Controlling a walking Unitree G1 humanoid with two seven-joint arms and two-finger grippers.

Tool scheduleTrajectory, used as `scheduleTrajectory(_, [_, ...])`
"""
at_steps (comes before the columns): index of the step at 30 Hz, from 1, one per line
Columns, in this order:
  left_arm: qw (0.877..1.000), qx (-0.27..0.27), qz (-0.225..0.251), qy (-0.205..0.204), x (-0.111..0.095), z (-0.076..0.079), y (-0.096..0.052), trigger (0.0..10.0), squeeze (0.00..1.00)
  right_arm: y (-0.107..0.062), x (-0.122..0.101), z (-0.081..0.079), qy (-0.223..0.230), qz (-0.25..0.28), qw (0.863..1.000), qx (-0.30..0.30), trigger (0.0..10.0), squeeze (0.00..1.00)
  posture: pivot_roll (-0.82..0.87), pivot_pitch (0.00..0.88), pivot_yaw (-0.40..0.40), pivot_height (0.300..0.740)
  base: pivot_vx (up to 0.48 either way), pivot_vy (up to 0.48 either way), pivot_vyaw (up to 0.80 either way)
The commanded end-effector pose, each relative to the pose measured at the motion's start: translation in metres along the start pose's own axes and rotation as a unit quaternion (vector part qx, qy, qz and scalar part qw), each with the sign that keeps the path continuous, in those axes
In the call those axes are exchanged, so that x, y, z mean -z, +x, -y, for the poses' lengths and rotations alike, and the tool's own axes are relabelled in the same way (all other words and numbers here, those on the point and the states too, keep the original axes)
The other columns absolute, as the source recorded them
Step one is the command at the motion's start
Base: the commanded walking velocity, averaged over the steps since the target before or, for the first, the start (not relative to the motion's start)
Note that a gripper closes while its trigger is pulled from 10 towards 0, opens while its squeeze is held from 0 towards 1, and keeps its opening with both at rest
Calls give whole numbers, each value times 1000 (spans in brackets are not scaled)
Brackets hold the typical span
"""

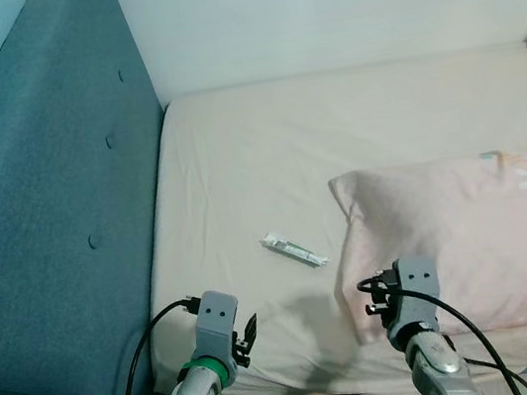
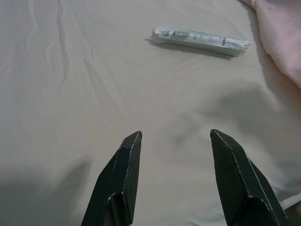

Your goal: Clean up the room

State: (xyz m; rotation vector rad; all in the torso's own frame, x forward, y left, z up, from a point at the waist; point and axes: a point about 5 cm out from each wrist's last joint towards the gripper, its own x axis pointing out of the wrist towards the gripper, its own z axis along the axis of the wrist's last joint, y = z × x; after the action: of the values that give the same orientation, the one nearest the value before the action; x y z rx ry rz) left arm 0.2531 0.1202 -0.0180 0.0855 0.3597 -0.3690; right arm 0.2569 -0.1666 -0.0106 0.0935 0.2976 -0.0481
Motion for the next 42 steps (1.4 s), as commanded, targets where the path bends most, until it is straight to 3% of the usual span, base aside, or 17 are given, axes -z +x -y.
scheduleTrajectory(1, [1000,-3,-14,-2,7,-1,-3,10000,0,-3,6,2,10,-12,1000,8,10000,0,12,126,58,700,0,0,0])
scheduleTrajectory(7, [1000,-1,-15,1,7,0,-3,10000,0,-5,8,3,12,-13,1000,10,10000,0,11,130,61,676,0,0,0])
scheduleTrajectory(42, [1000,13,-18,14,8,3,-4,10000,0,-7,12,2,17,-24,1000,12,10000,0,13,131,64,646,0,0,0])
